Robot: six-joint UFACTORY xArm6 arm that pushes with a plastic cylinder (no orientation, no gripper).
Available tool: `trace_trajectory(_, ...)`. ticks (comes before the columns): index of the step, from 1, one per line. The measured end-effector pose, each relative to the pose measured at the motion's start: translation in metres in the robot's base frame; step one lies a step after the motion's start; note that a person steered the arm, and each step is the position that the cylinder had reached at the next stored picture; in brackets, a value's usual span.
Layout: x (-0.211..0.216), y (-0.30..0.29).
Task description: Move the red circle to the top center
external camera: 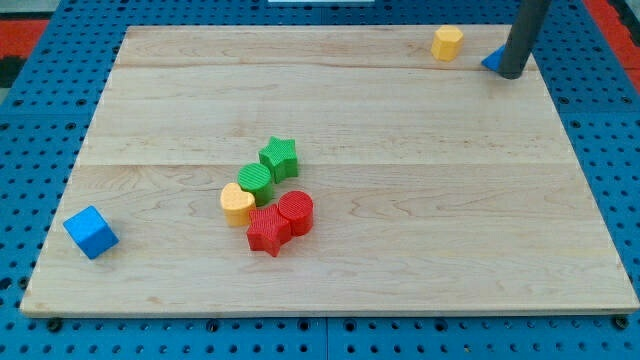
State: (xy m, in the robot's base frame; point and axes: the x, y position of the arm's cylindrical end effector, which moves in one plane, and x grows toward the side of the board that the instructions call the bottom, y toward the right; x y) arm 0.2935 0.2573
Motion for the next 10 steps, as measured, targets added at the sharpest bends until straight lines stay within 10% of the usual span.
trace_trajectory(3,-0.045,0.001)
trace_trajectory(6,0.21,-0.039)
trace_trajectory(10,0.283,-0.315)
